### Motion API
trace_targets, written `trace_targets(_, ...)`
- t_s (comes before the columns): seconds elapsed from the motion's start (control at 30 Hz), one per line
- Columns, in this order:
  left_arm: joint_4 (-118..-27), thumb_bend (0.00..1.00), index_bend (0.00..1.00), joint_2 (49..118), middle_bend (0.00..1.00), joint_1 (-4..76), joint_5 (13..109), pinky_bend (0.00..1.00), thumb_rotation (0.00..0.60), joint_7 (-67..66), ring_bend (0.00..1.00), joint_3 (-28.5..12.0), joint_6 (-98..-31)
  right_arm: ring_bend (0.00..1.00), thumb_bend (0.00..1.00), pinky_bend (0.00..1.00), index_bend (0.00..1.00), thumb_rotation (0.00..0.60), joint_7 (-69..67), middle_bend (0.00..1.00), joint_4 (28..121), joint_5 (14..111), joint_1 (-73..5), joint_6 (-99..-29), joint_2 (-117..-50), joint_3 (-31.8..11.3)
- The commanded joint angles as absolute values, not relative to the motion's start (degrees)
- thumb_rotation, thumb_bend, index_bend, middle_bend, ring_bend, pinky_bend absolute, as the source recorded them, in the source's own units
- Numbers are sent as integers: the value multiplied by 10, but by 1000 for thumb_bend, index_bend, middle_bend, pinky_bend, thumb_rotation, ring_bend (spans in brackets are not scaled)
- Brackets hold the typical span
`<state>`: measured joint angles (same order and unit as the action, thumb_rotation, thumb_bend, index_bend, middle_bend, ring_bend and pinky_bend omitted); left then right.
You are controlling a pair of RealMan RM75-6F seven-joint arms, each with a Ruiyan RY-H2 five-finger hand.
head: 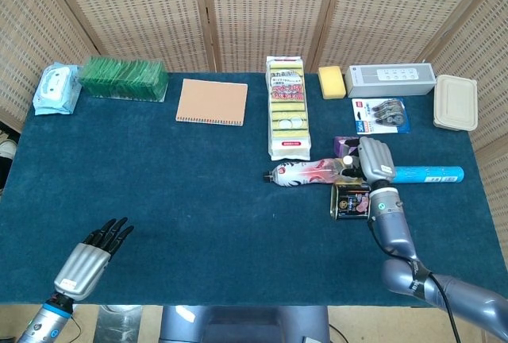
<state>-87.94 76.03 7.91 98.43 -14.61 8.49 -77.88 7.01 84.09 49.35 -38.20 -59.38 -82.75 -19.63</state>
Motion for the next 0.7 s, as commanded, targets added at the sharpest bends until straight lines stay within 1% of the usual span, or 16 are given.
trace_targets(0.03,-880,206,32,760,17,79,985,226,600,-146,20,85,-779,907,356,786,756,600,64,869,836,498,-382,-589,-828,-196)
trace_targets(0.27,-879,206,32,760,17,79,985,225,600,-146,21,86,-780,752,356,716,662,600,47,716,824,516,-381,-559,-817,-185)
trace_targets(0.43,-880,206,31,760,17,79,986,225,600,-146,21,86,-781,606,355,610,542,600,33,558,819,531,-380,-545,-808,-181)
trace_targets(0.53,-880,206,32,760,17,78,986,226,600,-146,21,86,-781,546,355,562,492,600,28,502,817,539,-378,-547,-807,-180)
trace_targets(0.7,-880,205,32,759,17,78,987,226,600,-145,21,86,-784,469,335,487,426,600,23,435,816,559,-375,-558,-805,-178)
